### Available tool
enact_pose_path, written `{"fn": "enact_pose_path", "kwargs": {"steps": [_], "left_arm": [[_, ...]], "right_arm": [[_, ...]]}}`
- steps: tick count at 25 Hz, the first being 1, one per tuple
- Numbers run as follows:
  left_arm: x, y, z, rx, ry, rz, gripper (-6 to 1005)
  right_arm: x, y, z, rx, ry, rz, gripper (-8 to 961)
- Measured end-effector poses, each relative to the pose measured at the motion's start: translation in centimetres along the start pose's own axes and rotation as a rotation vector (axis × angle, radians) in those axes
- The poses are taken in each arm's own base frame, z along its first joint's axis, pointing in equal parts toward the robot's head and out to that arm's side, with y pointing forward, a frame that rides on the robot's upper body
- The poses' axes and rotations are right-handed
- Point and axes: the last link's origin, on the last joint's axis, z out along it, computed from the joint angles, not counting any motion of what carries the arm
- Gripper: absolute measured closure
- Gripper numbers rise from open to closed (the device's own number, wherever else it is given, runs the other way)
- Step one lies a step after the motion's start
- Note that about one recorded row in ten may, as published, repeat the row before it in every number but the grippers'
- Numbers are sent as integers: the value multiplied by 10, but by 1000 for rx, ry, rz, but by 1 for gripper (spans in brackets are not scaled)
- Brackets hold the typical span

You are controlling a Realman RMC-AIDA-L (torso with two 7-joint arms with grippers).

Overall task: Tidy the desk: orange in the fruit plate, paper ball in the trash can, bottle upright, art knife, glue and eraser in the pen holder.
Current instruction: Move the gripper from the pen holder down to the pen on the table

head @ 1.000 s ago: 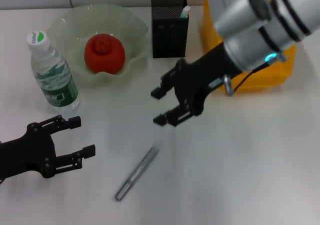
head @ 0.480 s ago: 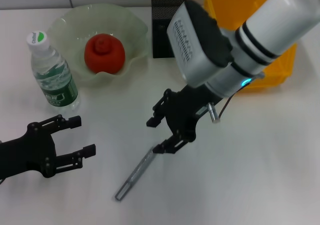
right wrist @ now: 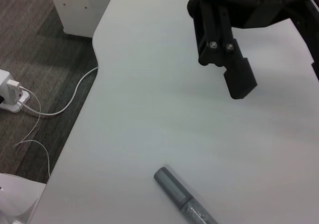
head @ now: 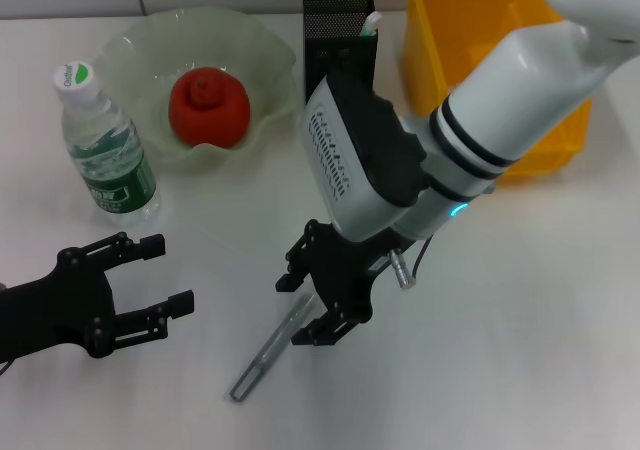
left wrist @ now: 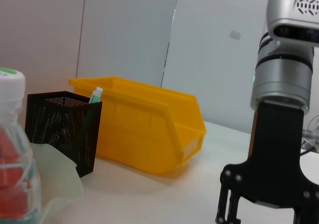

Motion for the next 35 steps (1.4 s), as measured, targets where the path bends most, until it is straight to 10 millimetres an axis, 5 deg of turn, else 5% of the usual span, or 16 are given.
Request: {"fn": "enact_pose_path", "kwargs": {"steps": [35], "left_arm": [[1, 0, 1, -1, 7, -3, 196]], "right_arm": [[8, 2, 22, 27, 21, -6, 567]]}}
